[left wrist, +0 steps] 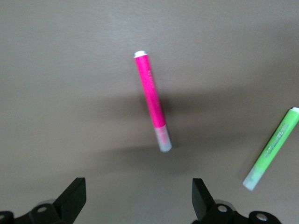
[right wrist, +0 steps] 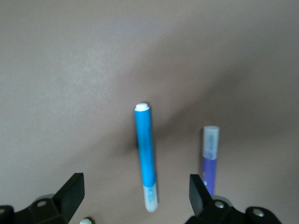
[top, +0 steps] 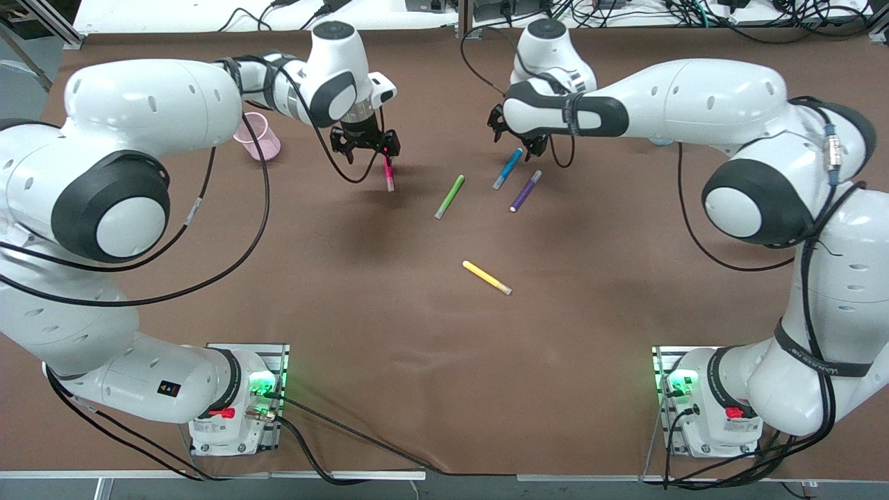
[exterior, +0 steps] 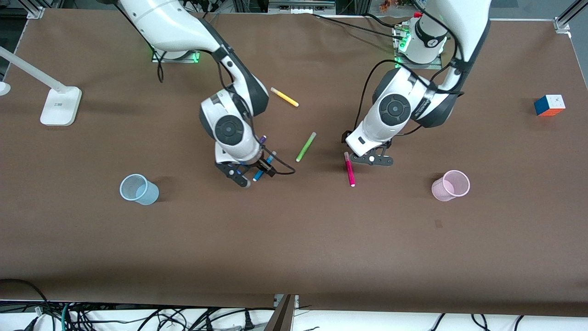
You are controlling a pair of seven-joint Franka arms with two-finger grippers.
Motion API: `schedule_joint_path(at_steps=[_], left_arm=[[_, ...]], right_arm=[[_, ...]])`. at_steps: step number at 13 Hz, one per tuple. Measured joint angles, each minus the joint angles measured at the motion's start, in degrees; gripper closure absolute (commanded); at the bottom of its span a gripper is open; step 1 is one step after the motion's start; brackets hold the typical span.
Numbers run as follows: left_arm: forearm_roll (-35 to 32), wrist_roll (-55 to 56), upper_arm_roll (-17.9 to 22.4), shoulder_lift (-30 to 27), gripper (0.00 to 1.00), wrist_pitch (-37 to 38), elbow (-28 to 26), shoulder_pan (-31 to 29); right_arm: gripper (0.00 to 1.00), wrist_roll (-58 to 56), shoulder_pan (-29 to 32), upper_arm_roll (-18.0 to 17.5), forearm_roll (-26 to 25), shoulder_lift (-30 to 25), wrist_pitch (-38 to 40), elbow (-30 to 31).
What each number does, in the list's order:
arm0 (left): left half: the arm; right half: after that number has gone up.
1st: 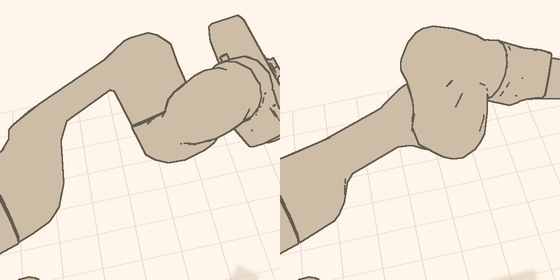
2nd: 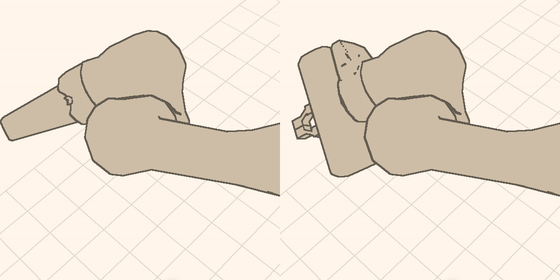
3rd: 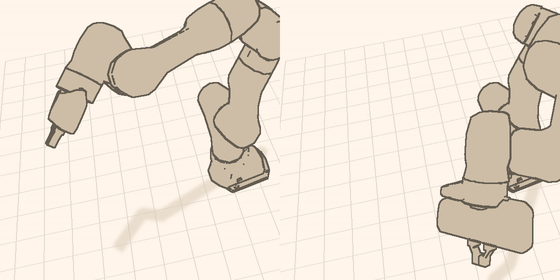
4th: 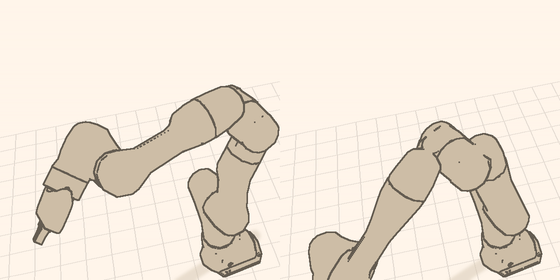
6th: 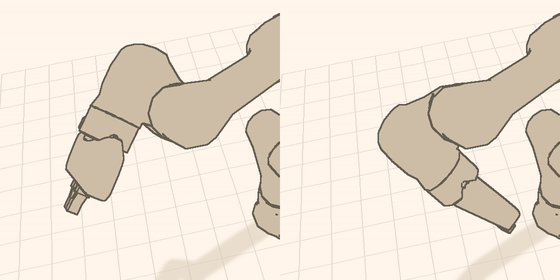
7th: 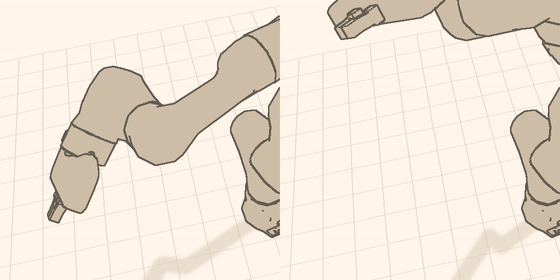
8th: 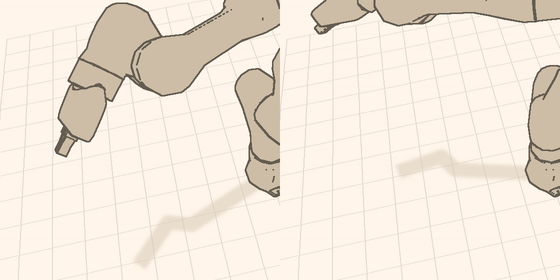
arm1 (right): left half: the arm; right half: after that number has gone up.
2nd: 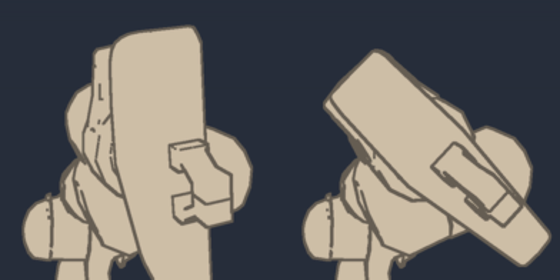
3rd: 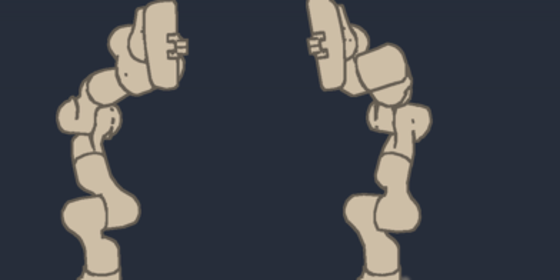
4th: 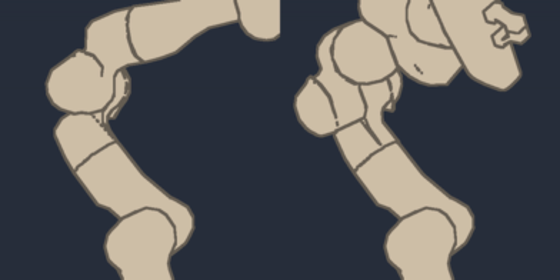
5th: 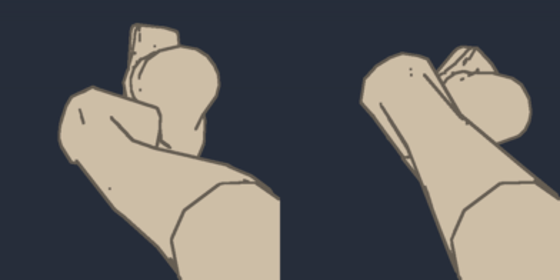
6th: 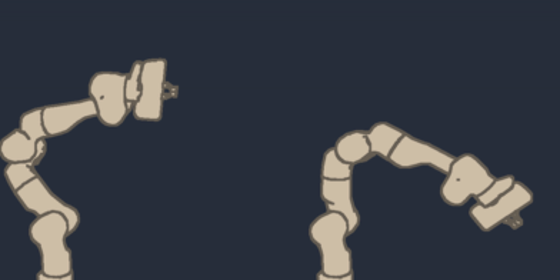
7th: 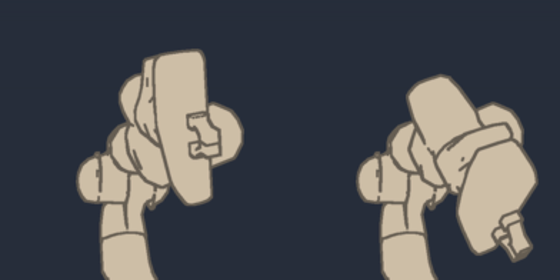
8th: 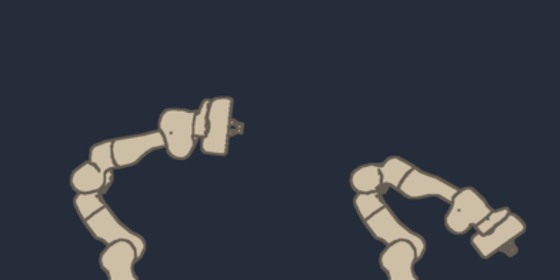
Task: Place pink and blue markers in matching cups
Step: 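Grasp the blue marker with the right gripper while the left gripper grasps the pink marker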
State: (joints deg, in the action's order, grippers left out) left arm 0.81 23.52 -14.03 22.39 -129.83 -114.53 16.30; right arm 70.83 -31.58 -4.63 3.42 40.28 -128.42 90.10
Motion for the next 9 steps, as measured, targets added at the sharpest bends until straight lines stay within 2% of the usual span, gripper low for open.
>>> schedule_joint_path(at_steps=[5, 8, 9], left_arm=[[-0.1, 0.0, 0.0, 5.9, 0.00, -6.7, -1.1, 0.9], [-0.7, -0.1, 0.0, 7.5, 0.00, -8.8, -1.1, 1.0], [-1.5, -0.1, 0.0, 7.7, 0.08, -9.5, -1.1, 1.1]], right_arm=[[0.02, 0.0, -0.4, 0.0, 0.0, 3.3, -0.9, -1.6], [0.03, -0.3, -0.6, 0.1, -1.5, 4.8, -1.0, -1.7], [0.10, -0.3, -0.7, 0.1, -2.2, 5.4, -1.2, -1.7]])
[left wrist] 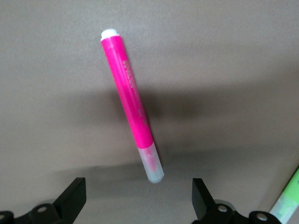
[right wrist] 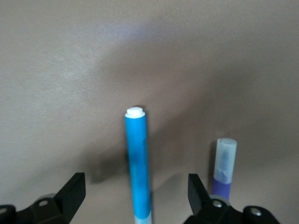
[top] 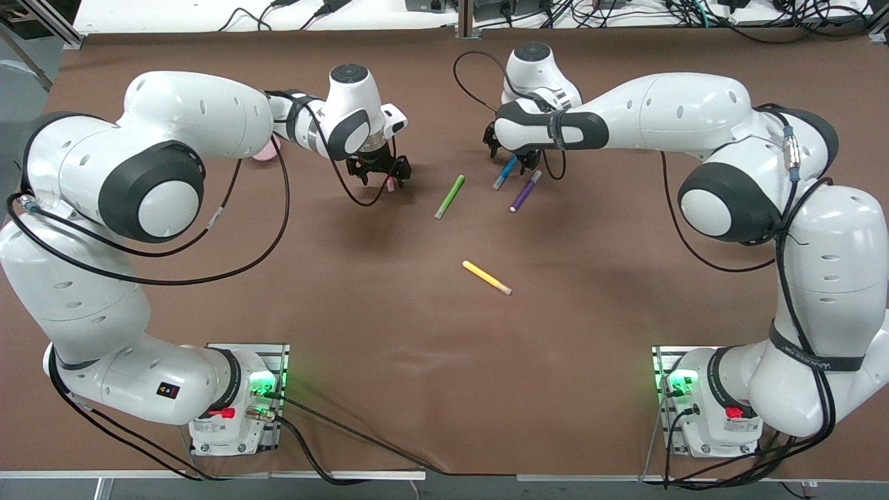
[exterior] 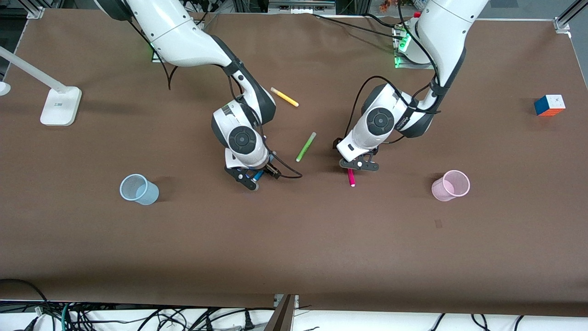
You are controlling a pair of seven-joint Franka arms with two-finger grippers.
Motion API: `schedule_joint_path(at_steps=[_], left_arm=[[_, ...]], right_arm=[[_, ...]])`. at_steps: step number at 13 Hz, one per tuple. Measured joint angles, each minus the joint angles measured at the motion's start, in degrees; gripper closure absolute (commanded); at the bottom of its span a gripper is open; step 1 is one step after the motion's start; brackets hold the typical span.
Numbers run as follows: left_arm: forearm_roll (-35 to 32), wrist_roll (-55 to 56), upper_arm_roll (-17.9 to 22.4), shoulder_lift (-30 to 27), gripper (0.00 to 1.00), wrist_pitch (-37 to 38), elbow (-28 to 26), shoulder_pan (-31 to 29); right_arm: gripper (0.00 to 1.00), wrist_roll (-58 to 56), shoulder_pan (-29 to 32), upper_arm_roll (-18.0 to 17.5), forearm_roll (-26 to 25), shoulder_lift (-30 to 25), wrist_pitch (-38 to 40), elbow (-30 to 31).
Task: Place pink and blue markers in matching cups
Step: 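Grasp the blue marker with the right gripper while the left gripper grasps the pink marker, then carry the blue marker to the blue cup while the left gripper carries pink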
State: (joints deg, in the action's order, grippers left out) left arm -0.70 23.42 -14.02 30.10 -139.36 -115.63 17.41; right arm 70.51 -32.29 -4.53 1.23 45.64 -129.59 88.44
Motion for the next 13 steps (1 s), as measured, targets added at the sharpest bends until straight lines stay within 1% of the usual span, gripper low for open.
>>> schedule_joint_path(at_steps=[1, 2, 3, 5, 7, 8, 10, 11, 13], left_arm=[[-0.7, 0.0, 0.0, 0.2, 0.24, -0.3, 0.0, 0.1], [-1.0, 0.0, 0.0, 0.5, 0.35, -0.4, 0.0, 0.1], [-1.1, 0.0, 0.0, 0.7, 0.43, -0.4, 0.0, 0.2], [-1.1, 0.0, 0.0, 0.9, 0.46, -0.6, 0.0, 0.3], [-1.2, 0.0, 0.0, 1.0, 0.47, -0.6, 0.0, 0.4], [-1.2, 0.0, 0.0, 1.1, 0.50, -0.6, 0.0, 0.4], [-1.2, 0.0, 0.0, 1.3, 0.59, -0.7, 0.0, 0.7], [-1.2, 0.0, 0.0, 1.3, 0.65, -0.7, 0.0, 0.8], [-1.2, 0.0, 0.0, 1.3, 0.84, -0.7, 0.0, 0.9]], right_arm=[[0.29, 0.0, -0.2, 0.0, -0.3, 0.4, -0.5, 0.0], [0.69, -0.1, -0.3, 0.0, -0.4, 0.7, -1.2, 0.0], [1.00, -0.6, -0.4, 0.0, -0.5, 0.7, -2.1, -0.1], [1.00, -2.2, -0.5, 0.0, -0.5, 0.7, -2.6, -0.7], [1.00, -3.4, -0.5, 0.1, -0.5, 0.6, -2.6, -0.9], [1.00, -3.9, -0.4, 0.3, -0.5, 0.6, -2.6, -1.0], [1.00, -4.7, 0.0, 0.7, -0.5, 0.4, -2.4, -1.1], [1.00, -5.3, 0.4, 1.0, -0.5, 0.1, -1.6, -1.3], [1.00, -6.9, 2.6, 1.1, -0.1, -1.5, 4.0, -3.0]])
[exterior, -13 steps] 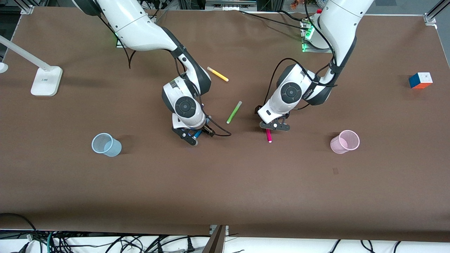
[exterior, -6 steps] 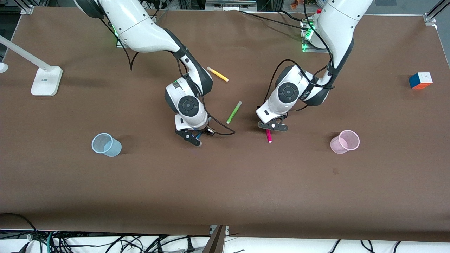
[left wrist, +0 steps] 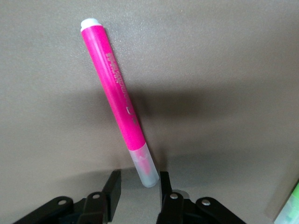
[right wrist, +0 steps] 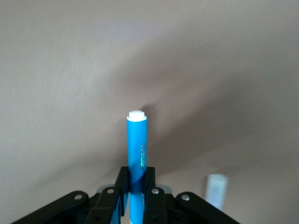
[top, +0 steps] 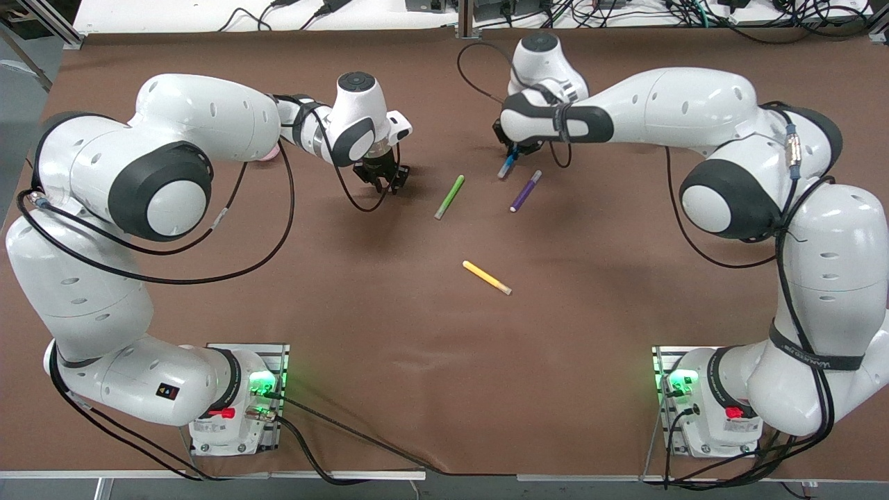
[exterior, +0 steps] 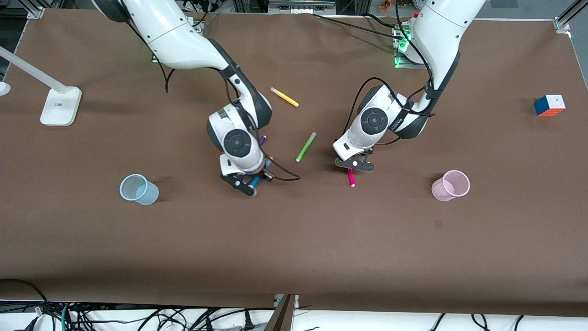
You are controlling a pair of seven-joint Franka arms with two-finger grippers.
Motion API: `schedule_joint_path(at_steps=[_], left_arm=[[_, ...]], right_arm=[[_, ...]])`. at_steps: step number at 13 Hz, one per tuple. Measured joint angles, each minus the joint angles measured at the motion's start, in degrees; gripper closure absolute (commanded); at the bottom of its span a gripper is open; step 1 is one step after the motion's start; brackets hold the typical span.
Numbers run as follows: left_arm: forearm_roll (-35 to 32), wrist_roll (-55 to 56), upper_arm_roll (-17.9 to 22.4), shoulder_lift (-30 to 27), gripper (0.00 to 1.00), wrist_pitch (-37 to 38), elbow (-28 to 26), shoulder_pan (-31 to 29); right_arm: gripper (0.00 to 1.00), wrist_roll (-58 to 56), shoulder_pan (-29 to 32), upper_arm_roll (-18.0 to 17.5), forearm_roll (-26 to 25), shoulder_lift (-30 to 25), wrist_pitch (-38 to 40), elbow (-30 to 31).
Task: Place pink and blue markers in matching cups
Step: 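Carry the blue marker to the blue cup while the left gripper carries pink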
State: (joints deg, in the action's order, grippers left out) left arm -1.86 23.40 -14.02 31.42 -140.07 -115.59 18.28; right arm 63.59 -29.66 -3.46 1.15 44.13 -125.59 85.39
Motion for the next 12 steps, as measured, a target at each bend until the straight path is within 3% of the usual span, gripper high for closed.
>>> schedule_joint_path(at_steps=[1, 3, 7, 9, 12], left_arm=[[0.0, 0.0, 0.0, 0.0, 0.93, 0.0, 0.0, 0.0], [0.0, 0.0, 0.0, -0.1, 1.00, -0.1, 0.1, 0.0], [-0.1, -0.5, 0.1, -0.5, 1.00, 2.2, 0.7, 0.0], [-0.1, -2.6, 0.6, -2.4, 1.00, 8.9, 2.1, -0.3], [-2.1, -8.7, 1.3, -5.7, 1.00, 24.9, 7.0, -2.4]], right_arm=[[1.00, -1.7, 1.4, 0.0, 1.1, -1.1, 4.4, -1.9], [1.00, -5.6, 4.5, 0.1, 3.7, -3.7, 14.6, -7.0], [1.00, -10.6, 9.6, 0.2, 4.3, -7.9, 26.7, -13.5], [1.00, -16.0, 11.8, 0.4, 4.3, -10.1, 29.9, -14.0], [1.00, -25.8, 17.1, 0.6, 4.4, -12.5, 33.6, -14.1]])
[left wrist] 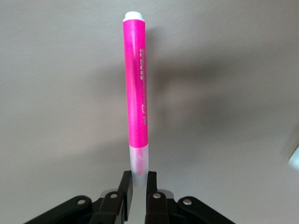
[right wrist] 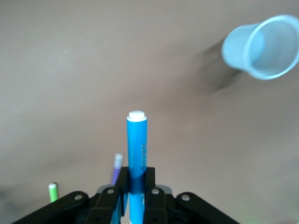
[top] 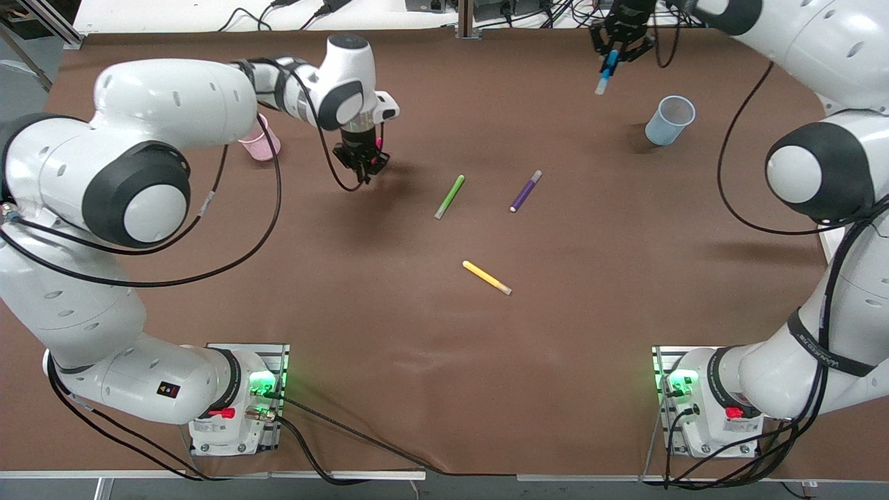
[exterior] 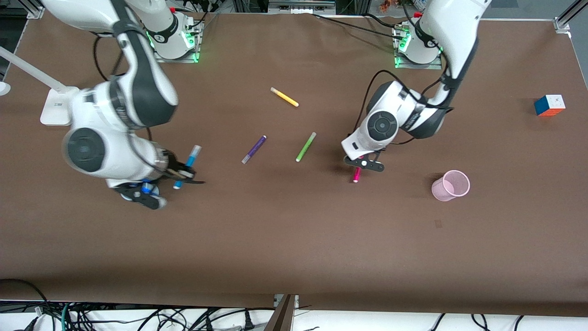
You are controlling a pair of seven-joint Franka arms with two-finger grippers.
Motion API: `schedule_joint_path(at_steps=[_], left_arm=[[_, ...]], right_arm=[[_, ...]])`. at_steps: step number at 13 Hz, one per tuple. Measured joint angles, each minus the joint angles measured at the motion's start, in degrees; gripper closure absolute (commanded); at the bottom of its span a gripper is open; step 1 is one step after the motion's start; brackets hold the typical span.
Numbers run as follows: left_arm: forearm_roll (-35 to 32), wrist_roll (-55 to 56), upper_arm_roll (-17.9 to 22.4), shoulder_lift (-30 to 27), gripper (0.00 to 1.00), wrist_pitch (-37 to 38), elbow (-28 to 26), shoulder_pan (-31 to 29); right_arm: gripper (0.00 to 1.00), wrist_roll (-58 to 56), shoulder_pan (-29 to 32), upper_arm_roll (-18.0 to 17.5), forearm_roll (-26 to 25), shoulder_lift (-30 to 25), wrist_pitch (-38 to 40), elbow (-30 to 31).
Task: Place pink and blue markers in matching cups
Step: 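Carry the blue marker to the blue cup while the left gripper carries pink, then lower the blue marker into the blue cup while the left gripper drops pink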
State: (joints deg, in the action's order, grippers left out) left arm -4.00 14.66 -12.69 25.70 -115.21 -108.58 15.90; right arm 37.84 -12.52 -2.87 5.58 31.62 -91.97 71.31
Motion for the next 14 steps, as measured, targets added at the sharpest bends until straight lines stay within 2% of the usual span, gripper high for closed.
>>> schedule_joint_path(at_steps=[2, 4, 7, 12, 14], left_arm=[[-4.8, -4.0, 0.1, -0.9, 0.99, 11.0, 4.5, -2.1], [-10.1, -8.2, 0.1, -1.1, 0.99, 19.7, 8.4, -3.8], [-20.5, -14.5, 0.2, -1.1, 1.00, 29.5, 11.3, -5.2], [-40.0, -33.7, 0.8, -0.3, 1.00, 32.5, 12.2, -10.6], [-44.6, -38.5, 0.9, 1.2, 0.99, 32.5, 12.2, -12.3]], right_arm=[[1.00, -4.6, 4.3, 0.1, 3.2, -0.3, 2.4, 0.0], [1.00, -7.5, 9.4, 0.2, 9.9, -0.2, 3.2, 0.1], [1.00, -11.2, 17.1, 0.2, 21.0, 1.3, 4.0, 0.7], [1.00, -21.3, 26.7, 0.1, 32.2, 10.3, 6.0, 1.5], [1.00, -23.2, 28.7, 0.1, 35.2, 13.9, 7.1, 1.5]])
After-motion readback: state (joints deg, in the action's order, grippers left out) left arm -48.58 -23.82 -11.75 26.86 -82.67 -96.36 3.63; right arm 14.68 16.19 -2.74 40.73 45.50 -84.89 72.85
